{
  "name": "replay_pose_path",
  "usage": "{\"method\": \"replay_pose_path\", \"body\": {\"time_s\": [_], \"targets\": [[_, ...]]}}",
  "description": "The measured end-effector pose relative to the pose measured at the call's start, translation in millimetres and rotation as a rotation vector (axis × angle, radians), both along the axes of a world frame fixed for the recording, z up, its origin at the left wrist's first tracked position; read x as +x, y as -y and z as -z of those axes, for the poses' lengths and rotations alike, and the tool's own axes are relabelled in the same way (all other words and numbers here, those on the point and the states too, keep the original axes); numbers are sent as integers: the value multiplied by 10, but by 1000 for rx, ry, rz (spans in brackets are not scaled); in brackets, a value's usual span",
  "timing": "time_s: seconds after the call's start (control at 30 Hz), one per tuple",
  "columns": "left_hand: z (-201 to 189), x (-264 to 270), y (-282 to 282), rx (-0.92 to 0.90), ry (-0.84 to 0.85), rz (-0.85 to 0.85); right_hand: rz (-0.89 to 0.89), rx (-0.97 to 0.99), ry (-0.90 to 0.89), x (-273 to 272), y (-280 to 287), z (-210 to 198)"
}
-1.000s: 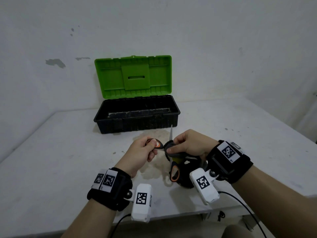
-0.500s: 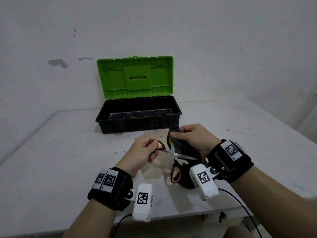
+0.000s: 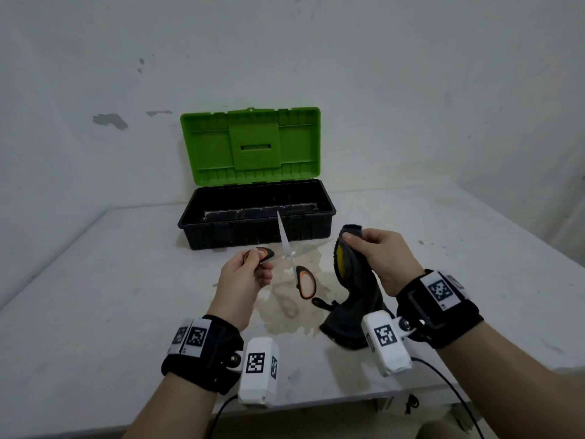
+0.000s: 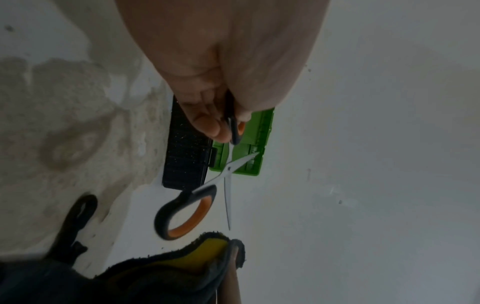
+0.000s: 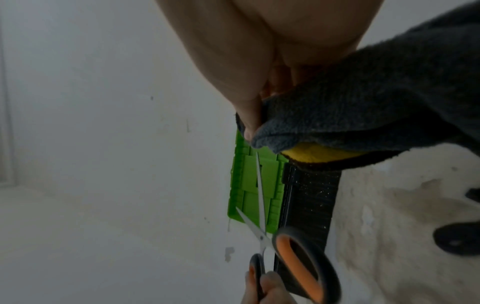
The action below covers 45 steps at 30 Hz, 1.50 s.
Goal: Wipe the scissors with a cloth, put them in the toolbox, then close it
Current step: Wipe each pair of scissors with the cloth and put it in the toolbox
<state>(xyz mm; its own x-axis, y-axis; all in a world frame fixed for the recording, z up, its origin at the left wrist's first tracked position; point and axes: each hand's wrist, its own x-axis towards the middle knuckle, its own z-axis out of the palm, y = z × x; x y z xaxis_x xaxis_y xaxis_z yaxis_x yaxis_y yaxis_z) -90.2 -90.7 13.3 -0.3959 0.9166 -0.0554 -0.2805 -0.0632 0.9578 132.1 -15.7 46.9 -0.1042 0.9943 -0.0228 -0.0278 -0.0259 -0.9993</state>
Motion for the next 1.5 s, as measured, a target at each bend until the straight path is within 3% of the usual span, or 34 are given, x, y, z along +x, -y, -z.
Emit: {"method": "replay_pose_path", "body": {"time_s": [0.17, 0.3, 0.43, 0.57, 0.67, 0.93, 1.1, 1.3, 1.4, 1.5], "targets": [[48, 98, -10, 39, 106, -69, -31, 114, 155, -128, 193, 89], [55, 219, -11, 52, 153, -60, -197, 54, 257, -261, 270, 175], [75, 242, -9, 50, 78, -48, -260, 81, 381, -308, 240, 178], [120, 147, 7, -27, -185, 2, -229, 56, 380, -243, 91, 106], [132, 119, 1, -79, -274, 71, -236, 38, 379, -242, 27, 110], [124, 130, -122, -83, -169, 48, -191, -37, 224, -234, -49, 192], [149, 142, -187, -56, -138, 4, -55, 7, 206, -111, -258, 167], [100, 235, -257, -37, -99, 6, 120, 158, 452, 58, -521, 102], [93, 266, -295, -43, -99, 14, -32, 174, 765, 74, -506, 164], [96, 284, -315, -43, -101, 18, -134, 107, 809, 90, -439, 232]]}}
